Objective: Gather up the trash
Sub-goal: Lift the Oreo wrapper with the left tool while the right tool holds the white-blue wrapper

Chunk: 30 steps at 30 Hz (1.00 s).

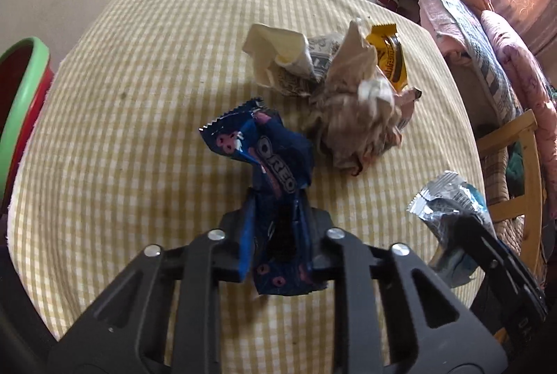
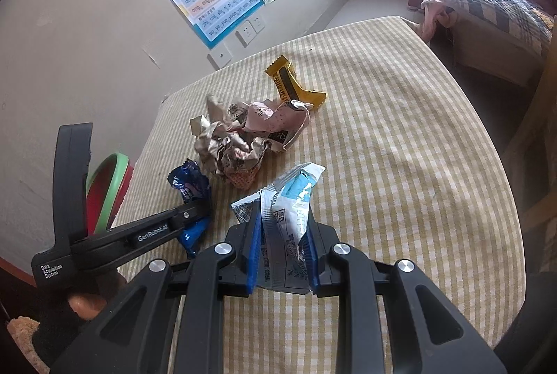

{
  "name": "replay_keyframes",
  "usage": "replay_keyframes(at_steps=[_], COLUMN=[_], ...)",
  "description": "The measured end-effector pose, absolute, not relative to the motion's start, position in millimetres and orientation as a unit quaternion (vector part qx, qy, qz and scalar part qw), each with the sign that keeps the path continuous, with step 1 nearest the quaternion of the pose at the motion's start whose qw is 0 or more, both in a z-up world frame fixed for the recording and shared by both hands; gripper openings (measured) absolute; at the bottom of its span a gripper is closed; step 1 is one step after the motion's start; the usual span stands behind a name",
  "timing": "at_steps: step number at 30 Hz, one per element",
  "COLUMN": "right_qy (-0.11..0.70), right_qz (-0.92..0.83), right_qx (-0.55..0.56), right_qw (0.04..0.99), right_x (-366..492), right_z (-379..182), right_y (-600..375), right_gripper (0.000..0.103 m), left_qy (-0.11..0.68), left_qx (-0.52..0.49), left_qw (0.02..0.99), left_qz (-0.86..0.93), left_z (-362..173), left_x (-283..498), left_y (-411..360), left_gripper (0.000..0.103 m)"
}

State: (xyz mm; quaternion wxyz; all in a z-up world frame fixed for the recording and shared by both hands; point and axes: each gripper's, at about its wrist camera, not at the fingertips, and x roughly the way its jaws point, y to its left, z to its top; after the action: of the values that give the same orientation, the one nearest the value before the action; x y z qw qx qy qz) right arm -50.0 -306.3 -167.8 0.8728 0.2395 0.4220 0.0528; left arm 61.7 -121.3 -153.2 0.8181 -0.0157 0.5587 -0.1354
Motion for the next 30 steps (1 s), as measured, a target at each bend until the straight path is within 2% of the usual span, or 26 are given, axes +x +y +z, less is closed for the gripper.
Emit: replay_keyframes(at_steps=[1, 4, 20, 30], right_qy=[0.422, 0.422, 0.416, 0.406], right_qz=[0.053, 0.053, 0.072, 0.1], right_qx=[0.239, 0.238, 0.205, 0.178], right_qw=[0.873, 0.873, 0.883, 0.891], right_x=[-50, -50, -50, -52], right_z=[-168, -168, -151, -130], right_y=[-306, -305, -280, -253], right_gripper=[0.022, 0.022, 0.022, 0.022], left_qy=[0.556, 0.544, 0.484, 0.453], left_qx=[-0.015, -0.015, -0.02, -0.006], left_qw=[0.821, 0.829, 0.869, 0.884], left_qz=[-0.133, -0.127, -0.099, -0.11], left_z=[-151, -142, -99, -77], left_x=[60, 54, 45, 30], left_y=[-119, -107, -57, -55], left_gripper=[0.015, 0.014, 0.014, 0.014])
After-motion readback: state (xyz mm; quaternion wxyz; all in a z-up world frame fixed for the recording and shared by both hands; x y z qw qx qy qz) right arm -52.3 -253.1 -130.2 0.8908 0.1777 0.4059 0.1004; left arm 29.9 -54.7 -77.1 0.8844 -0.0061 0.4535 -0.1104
